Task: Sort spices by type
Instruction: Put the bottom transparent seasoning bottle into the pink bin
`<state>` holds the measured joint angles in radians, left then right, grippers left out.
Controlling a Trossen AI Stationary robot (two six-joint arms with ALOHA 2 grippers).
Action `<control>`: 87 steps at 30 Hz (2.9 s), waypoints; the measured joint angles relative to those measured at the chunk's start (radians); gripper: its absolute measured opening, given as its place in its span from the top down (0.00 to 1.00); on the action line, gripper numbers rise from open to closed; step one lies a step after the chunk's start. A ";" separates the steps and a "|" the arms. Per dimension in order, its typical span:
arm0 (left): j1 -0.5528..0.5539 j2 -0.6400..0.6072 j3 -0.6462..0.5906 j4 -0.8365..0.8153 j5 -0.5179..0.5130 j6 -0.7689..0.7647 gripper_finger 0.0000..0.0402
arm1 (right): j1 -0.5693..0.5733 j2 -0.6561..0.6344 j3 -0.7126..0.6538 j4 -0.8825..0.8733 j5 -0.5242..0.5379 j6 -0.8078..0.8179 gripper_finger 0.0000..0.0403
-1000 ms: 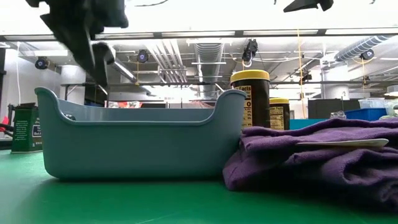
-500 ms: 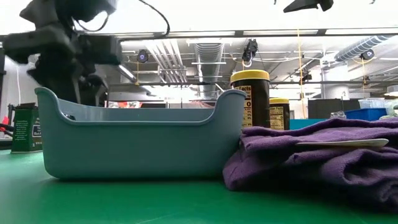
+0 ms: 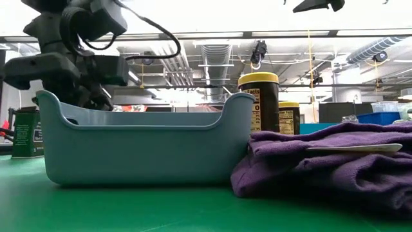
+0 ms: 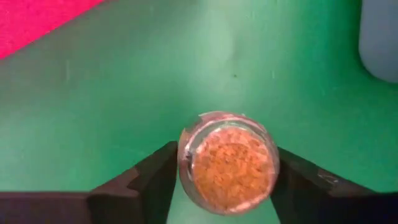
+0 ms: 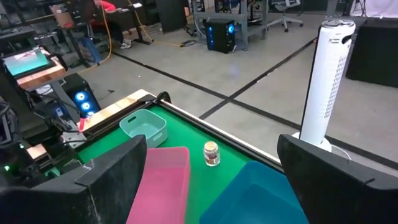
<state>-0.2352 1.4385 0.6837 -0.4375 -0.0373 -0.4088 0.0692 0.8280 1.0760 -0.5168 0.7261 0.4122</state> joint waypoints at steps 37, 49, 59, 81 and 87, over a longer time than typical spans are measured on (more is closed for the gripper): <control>0.605 0.235 0.544 -0.183 0.016 0.144 0.58 | -0.005 0.000 0.000 0.004 0.034 0.078 0.13; 0.538 0.272 0.431 -0.079 -0.033 0.105 0.58 | -0.005 0.000 0.000 -0.001 0.036 0.057 0.13; 0.537 0.272 0.362 -0.027 -0.080 0.193 0.58 | -0.005 0.000 0.000 -0.001 0.046 0.034 0.13; 0.537 0.275 0.314 -0.004 -0.086 0.193 0.54 | -0.005 0.000 -0.001 -0.002 0.062 0.023 0.13; 0.537 0.276 0.314 0.001 -0.086 0.190 0.51 | -0.005 0.000 -0.001 -0.002 0.062 0.023 0.13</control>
<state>0.3019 1.7142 0.9974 -0.4364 -0.1234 -0.2184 0.0647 0.8284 1.0752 -0.5189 0.7883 0.4355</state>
